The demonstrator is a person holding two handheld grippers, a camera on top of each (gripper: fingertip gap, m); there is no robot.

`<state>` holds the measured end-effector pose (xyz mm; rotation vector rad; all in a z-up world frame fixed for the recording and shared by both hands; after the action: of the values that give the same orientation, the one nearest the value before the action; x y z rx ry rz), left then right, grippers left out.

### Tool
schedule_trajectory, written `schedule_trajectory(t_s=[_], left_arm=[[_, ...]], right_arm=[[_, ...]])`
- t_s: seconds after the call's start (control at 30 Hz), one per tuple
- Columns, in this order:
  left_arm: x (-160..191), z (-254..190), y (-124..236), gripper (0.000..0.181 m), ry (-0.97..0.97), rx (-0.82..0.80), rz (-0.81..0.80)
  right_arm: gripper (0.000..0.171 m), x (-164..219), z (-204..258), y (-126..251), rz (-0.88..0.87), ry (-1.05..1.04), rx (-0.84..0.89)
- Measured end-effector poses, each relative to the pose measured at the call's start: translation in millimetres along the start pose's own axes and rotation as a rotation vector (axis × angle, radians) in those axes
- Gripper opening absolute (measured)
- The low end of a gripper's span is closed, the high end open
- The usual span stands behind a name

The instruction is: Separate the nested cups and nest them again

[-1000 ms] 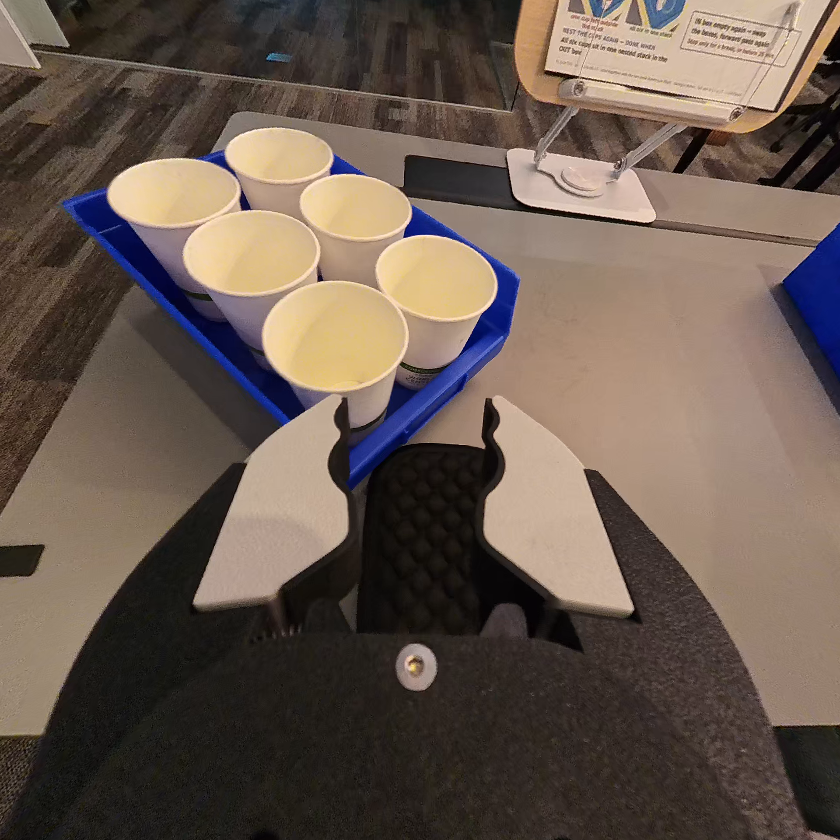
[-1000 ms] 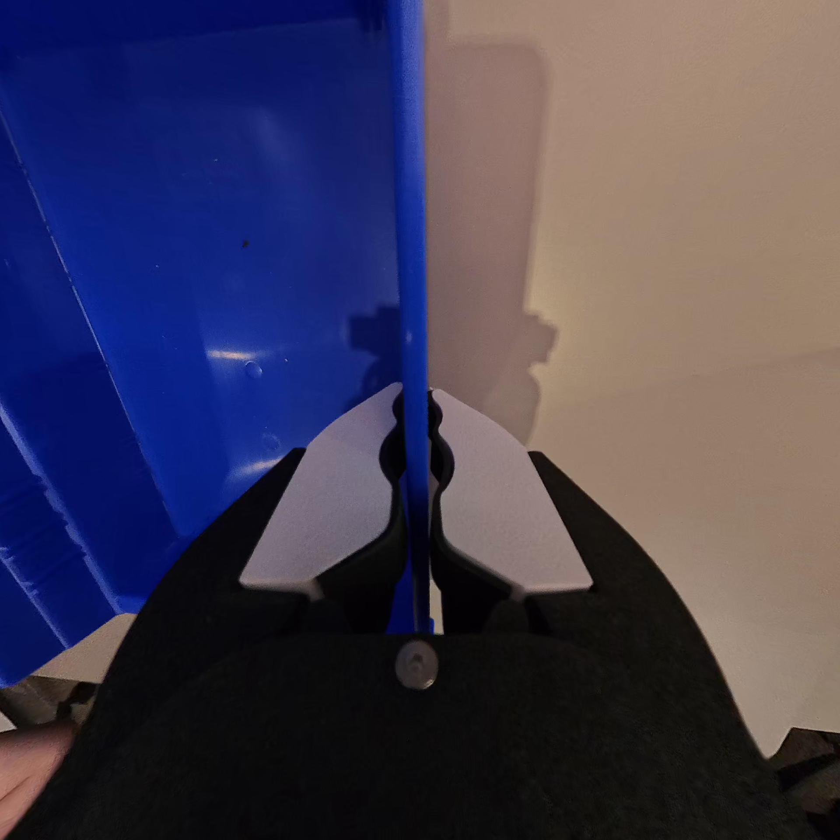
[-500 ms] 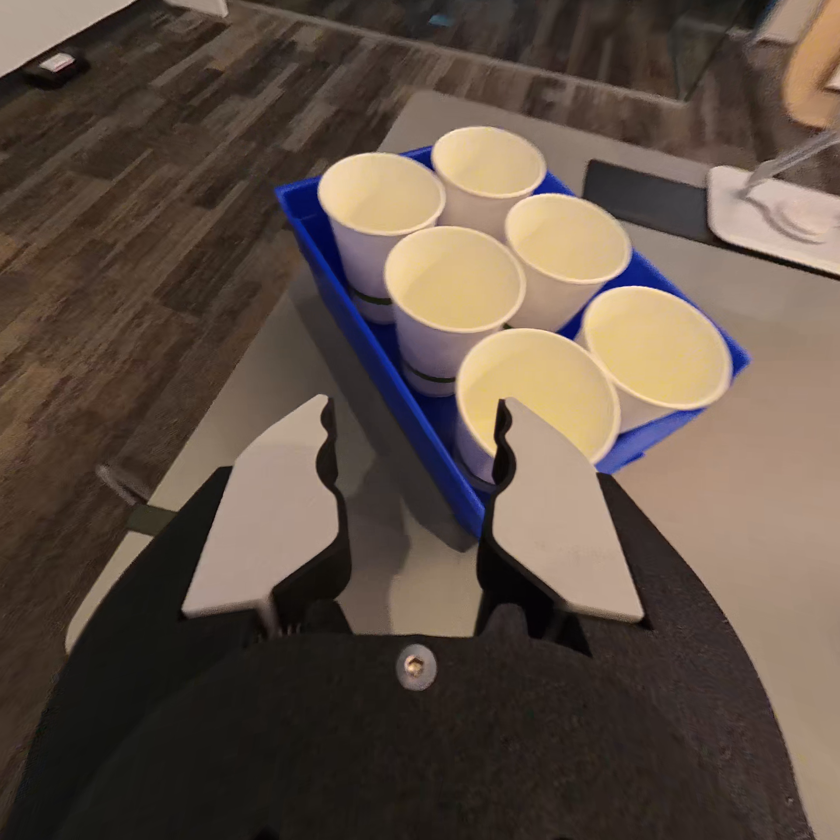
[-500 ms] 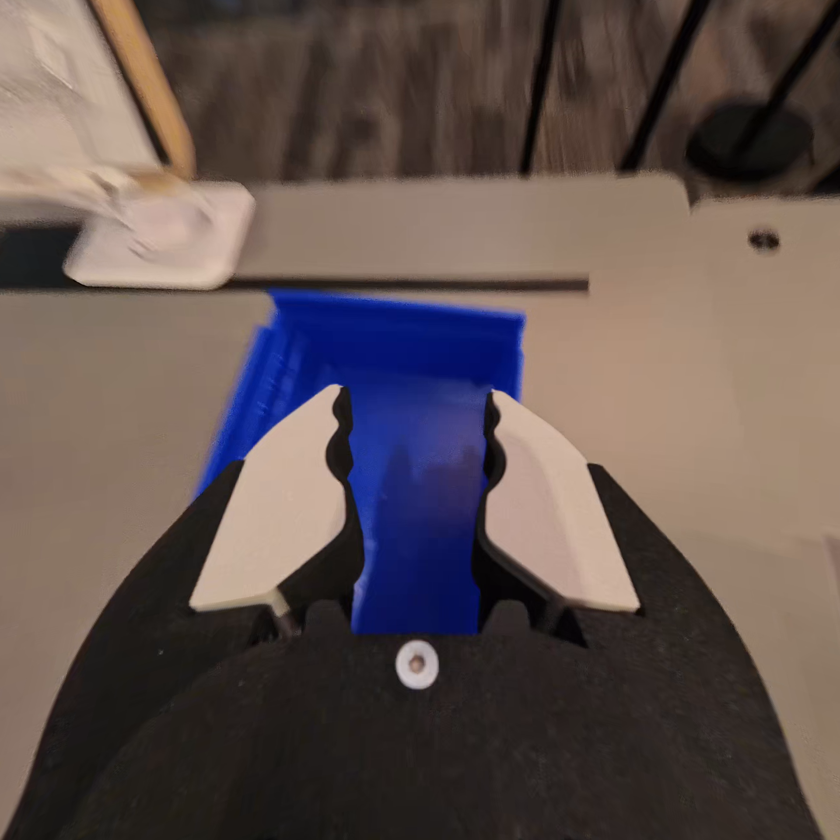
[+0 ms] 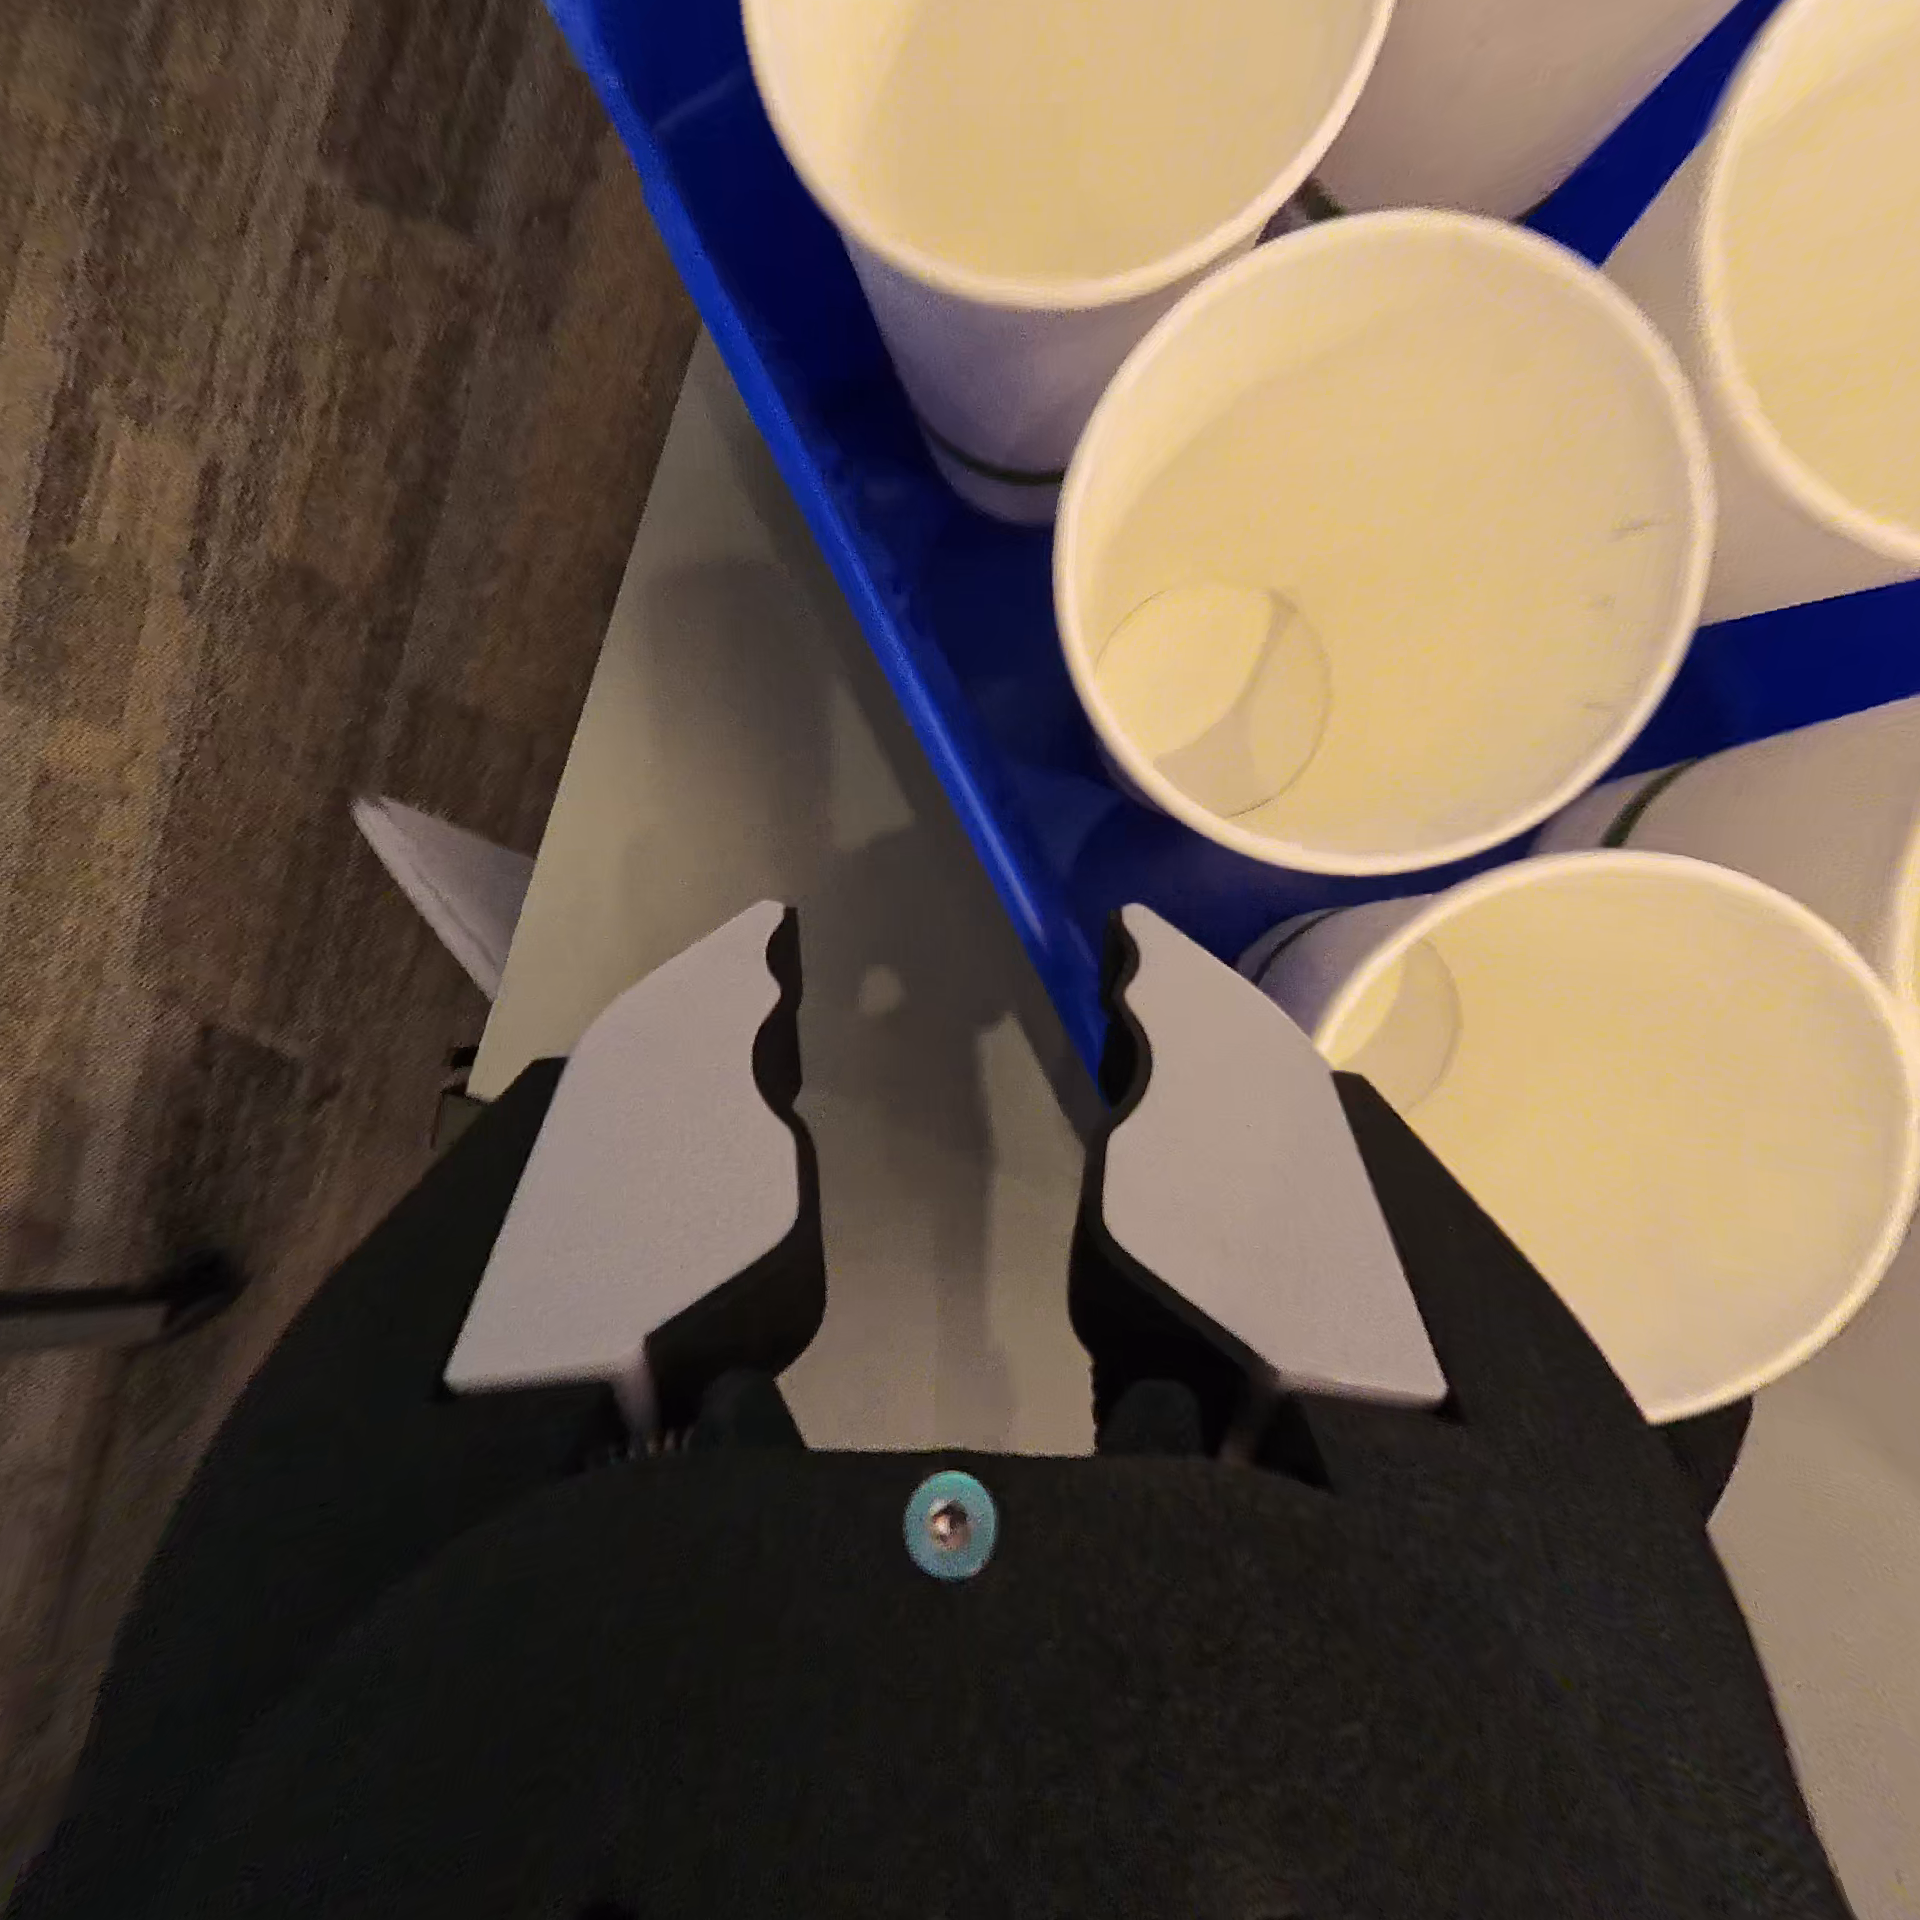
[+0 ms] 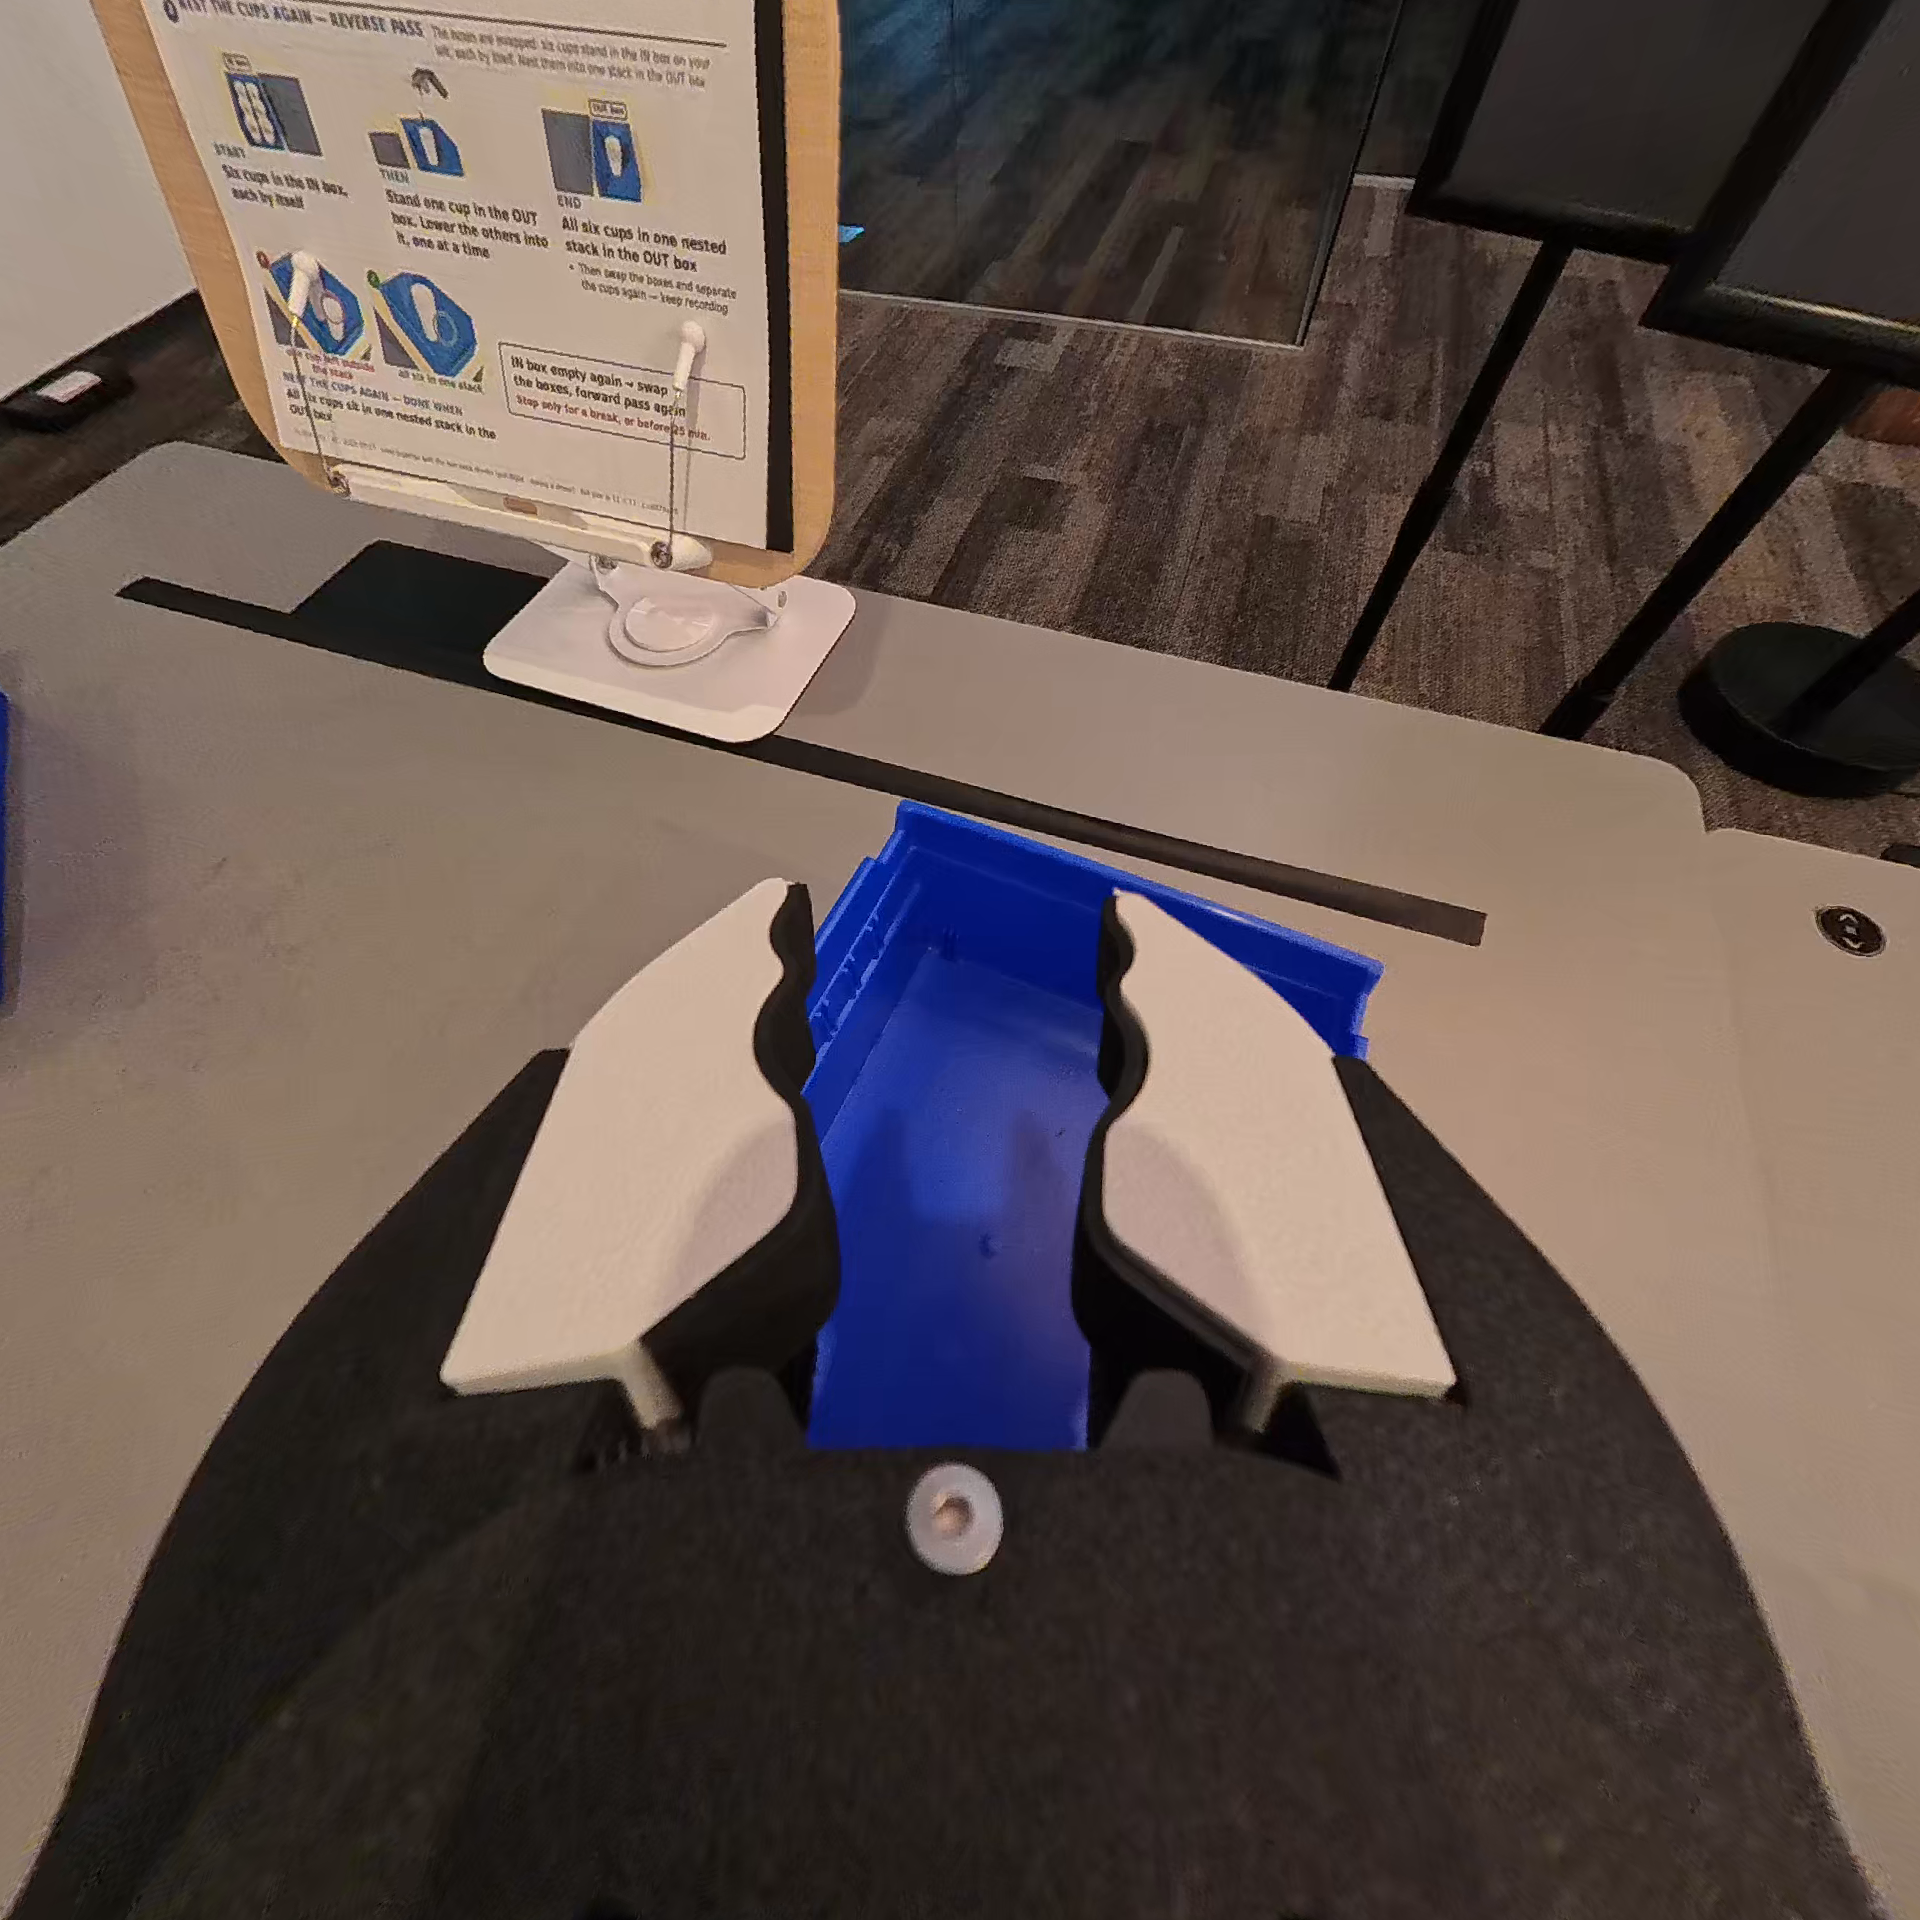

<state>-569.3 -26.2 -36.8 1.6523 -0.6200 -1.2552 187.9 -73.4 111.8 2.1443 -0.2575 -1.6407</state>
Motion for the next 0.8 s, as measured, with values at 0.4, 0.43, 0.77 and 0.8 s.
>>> schedule_trajectory(t_s=[0.4, 0.43, 0.77, 0.8], left_arm=[[-11.1, -13.5, -20.8, 0.012, -0.018, 0.007, 0.262], [-14.7, -15.0, -22.6, 0.012, -0.03, 0.015, 0.261], [-50.0, -50.7, -41.1, 0.012, -0.363, 0.121, 0.271], [-52.8, -56.4, -42.6, 0.012, -0.413, 0.12, 0.272]], right_arm=[[0.049, 12.5, -0.9, 4.8, -0.028, -0.021, -0.062], [0.048, 12.7, -1.4, 6.8, -0.035, -0.024, -0.064], [0.045, 19.2, -13.7, 19.4, -0.078, -0.076, -0.058], [0.045, 19.5, -14.6, 20.1, -0.077, -0.078, -0.052]])
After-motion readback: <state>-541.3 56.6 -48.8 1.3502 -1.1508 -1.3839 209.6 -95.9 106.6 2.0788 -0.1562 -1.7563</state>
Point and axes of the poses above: each gripper's, where its closed fingertips meet, y back along the fingers, x out of its underside, z = x × y across the jaws, the point moved 3 cm from there along y, back along the fingers, and after that the axes turned 15 degrees about y, right-handed, at the moved point
